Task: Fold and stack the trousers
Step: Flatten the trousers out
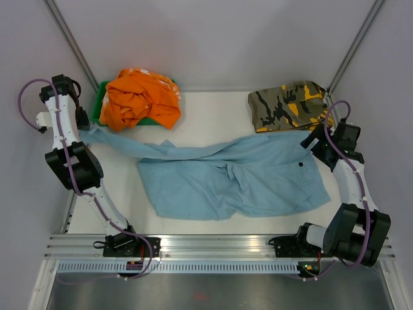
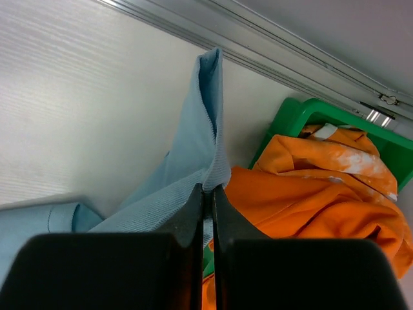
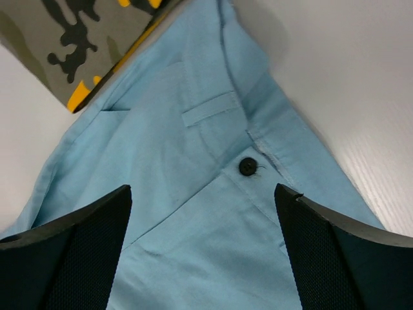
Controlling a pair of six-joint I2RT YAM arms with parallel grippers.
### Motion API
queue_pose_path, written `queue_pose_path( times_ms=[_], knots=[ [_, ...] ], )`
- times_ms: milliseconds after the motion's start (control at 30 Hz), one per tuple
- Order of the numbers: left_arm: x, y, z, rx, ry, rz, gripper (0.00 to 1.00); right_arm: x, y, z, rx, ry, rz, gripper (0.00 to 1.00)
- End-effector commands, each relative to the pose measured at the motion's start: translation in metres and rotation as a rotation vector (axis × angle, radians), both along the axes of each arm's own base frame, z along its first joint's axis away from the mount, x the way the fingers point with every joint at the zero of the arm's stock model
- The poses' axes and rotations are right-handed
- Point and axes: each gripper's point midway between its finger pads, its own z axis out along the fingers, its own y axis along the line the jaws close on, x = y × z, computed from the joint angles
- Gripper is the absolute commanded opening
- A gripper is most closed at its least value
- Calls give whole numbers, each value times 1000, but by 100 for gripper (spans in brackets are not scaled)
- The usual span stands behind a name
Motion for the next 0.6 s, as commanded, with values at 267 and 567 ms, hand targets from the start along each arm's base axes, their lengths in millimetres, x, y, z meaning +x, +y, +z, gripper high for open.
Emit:
queue_pose_path(
  times_ms=[267, 567],
  knots=[
    [-27, -5, -28, -78, 186, 43, 2, 60, 198, 102, -128, -388, 771, 96],
    [-27, 1, -15, -36, 172, 25, 2, 27, 395, 60, -409, -534, 1523, 79]
  ],
)
